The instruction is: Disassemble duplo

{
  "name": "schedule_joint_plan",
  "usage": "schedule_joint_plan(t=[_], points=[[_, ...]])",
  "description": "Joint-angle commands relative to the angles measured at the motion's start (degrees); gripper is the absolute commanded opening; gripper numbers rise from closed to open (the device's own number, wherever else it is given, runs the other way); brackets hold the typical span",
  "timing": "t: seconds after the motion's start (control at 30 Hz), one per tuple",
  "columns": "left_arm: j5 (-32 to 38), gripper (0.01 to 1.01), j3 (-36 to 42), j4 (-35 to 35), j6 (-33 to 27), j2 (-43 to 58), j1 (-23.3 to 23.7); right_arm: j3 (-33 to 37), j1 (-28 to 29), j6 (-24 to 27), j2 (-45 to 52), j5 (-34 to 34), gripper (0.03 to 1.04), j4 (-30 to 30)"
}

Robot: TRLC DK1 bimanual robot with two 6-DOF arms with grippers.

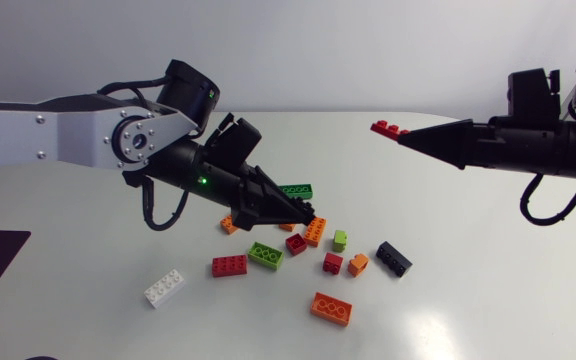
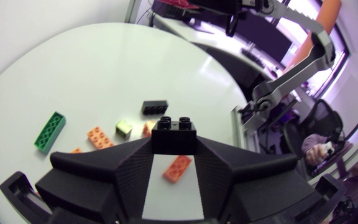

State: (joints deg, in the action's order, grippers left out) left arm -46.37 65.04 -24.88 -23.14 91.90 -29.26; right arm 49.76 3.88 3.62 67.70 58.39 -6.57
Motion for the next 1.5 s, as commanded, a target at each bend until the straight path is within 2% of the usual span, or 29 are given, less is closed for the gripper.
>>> schedule_joint_plan(t=[0.0, 0.07, 0.2, 0.3, 0.43, 0.5, 0.57, 0.7, 0.77, 0.87, 1.07, 1.27, 1.3, 1.33, 1.43, 1.47], points=[[5.1, 0.248, -1.2, -3.2, -7.0, -2.0, -1.1, 0.3, -1.2, 7.2, 1.2, -3.7, 0.2, -2.5], [12.4, 0.248, -1.8, -6.9, -10.4, -1.4, -3.2, -0.4, -1.8, 10.1, 1.5, -7.1, 0.2, -3.0], [21.5, 0.249, -4.1, -10.4, -11.8, 2.2, -7.1, -1.2, -3.4, 13.1, 2.6, -12.2, 0.2, -3.0], [25.3, 0.254, -4.6, -14.1, -12.2, 6.5, -8.7, -1.2, -4.0, 14.2, 4.4, -14.3, 0.2, -3.0], [30.5, 0.284, -7.2, -12.9, -11.0, 9.5, -10.6, -2.3, -4.9, 15.8, 4.7, -16.9, 0.2, -2.8], [31.5, 0.374, -8.1, -11.5, -11.1, 10.7, -10.2, -2.8, -5.7, 16.6, 5.0, -18.1, 0.2, -2.7], [33.1, 0.41, -8.5, -10.4, -11.0, 11.2, -9.9, -3.4, -6.7, 17.4, 5.8, -19.9, 0.2, -2.0], [35.6, 0.621, -9.4, -8.2, -10.8, 11.6, -9.9, -3.8, -8.0, 19.1, 8.9, -22.4, 0.2, -0.4], [37.1, 0.767, -10.0, -6.7, -10.4, 11.6, -9.9, -4.7, -9.1, 19.7, 10.8, -25.0, 0.2, 2.6], [40.1, 0.97, -10.6, -4.8, -9.7, 11.1, -9.9, -3.6, -9.1, 21.3, 15.5, -25.8, 0.2, 3.2], [41.9, 0.979, -11.3, -3.0, -7.9, 4.0, -9.6, -2.4, -10.5, 23.3, 23.0, -30.0, 0.21, 5.9], [43.0, 0.979, -11.5, 1.2, -5.8, -3.8, -5.3, -2.5, -13.9, 24.2, 29.7, -35.3, 0.23, 10.3], [43.5, 0.979, -11.7, 2.0, -5.8, -4.7, -4.8, -2.3, -14.3, 24.2, 30.5, -35.9, 0.27, 10.7], [44.1, 0.979, -11.9, 2.7, -5.7, -5.8, -4.1, -1.9, -14.5, 24.2, 31.4, -36.2, 0.36, 10.7], [46.6, 0.979, -12.9, 4.6, -5.3, -8.0, -2.7, -1.2, -14.9, 25.2, 33.1, -37.5, 0.68, 11.0], [47.9, 0.979, -13.4, 5.4, -5.3, -8.7, -2.5, -1.1, -14.9, 25.4, 33.5, -37.6, 0.76, 11.0]])
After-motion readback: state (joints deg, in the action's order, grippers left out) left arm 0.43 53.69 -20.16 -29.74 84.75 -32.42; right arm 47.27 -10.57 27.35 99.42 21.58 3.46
